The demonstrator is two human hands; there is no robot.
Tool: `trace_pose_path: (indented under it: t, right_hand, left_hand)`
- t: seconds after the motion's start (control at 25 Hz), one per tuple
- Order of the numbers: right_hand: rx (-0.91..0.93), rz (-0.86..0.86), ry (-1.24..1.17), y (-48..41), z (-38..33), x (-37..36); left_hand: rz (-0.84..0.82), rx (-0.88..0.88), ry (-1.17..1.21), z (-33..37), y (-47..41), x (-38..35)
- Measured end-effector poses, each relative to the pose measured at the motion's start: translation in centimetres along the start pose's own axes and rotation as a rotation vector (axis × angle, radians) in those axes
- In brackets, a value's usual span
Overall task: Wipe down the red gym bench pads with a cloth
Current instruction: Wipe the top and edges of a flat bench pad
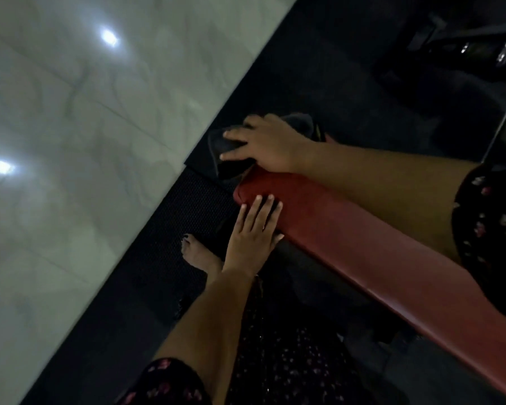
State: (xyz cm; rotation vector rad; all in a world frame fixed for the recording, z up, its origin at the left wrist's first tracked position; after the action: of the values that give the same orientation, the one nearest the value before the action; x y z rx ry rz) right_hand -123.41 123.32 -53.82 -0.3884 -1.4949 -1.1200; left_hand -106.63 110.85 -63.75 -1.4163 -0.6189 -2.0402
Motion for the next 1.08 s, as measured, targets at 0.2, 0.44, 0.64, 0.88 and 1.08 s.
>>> trace_pose_path:
  t: [0.2, 0.44, 0.64, 0.88, 1.08]
  right_hand:
    - [0.201, -0.164, 0.23, -2.1, 0.0, -0.6]
    - [0.251, -0.11, 0.15, -0.4, -1.9, -0.6]
    - [-0.192, -0.115, 0.172, -0.5, 5.8, -1.0]
    - [-0.064, -0.099, 0.148, -0.3, 6.4, -1.8]
    - [-0.668, -0.115, -0.181, 1.4, 8.1, -3.7]
  left_hand:
    - [-0.022, -0.151, 0.002, -2.9, 0.4, 0.4]
    - [-0.047, -0.095, -0.066, -3.2, 0.2, 1.2]
    - [-0.013, -0.061, -0.05, -5.2, -2.8, 2.6]
    - [-0.112, -0.211, 0.0, -5.1, -7.0, 3.1]
    - [-0.209, -0.298, 0.008, -7.0, -8.9, 3.7]
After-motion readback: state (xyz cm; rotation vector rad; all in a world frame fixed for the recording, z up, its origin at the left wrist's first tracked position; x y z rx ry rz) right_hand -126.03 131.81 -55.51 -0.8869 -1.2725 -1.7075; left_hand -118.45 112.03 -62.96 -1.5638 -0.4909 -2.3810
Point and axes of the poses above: each hand's wrist, its own y-axis away from the middle knuckle, its own x-axis out of the back of the hand, z = x × y, the point moved 1 cm from there along -y, towards the middle knuckle, and after that the axes turned 9 degrees about -x, right-handed, at the moved point
